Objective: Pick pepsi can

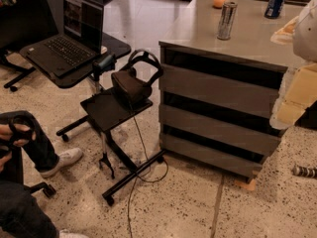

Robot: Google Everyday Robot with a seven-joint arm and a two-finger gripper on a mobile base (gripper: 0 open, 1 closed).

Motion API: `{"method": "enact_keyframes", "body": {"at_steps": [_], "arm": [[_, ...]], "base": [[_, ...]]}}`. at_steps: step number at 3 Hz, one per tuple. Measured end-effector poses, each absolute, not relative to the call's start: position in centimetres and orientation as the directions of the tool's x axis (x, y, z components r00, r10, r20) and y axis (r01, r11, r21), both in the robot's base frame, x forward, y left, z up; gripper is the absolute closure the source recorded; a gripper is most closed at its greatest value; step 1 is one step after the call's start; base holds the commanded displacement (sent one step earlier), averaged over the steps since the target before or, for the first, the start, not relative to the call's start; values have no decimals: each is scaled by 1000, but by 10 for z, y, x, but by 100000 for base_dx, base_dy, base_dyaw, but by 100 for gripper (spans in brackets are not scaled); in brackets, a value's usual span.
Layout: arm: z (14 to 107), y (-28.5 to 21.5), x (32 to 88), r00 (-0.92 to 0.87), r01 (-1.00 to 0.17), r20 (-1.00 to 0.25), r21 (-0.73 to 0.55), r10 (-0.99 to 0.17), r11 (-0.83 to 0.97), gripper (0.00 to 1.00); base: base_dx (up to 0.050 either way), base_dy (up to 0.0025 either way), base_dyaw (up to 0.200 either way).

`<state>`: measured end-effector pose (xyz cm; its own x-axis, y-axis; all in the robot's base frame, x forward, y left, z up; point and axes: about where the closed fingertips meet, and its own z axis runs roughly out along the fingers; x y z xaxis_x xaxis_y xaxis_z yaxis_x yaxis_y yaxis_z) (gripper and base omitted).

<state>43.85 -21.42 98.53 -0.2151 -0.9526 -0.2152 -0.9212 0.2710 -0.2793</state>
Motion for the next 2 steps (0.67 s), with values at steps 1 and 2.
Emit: {"method": "enact_keyframes", "body": {"at_steps": [1,2], "arm": [[985,-214,438,-215,-921,-215,-279,-953,271,0],[985,-214,438,-215,-921,-215,-279,-953,271,0]], "base": [[5,-8,-18115],[4492,-196,-8831]]}}
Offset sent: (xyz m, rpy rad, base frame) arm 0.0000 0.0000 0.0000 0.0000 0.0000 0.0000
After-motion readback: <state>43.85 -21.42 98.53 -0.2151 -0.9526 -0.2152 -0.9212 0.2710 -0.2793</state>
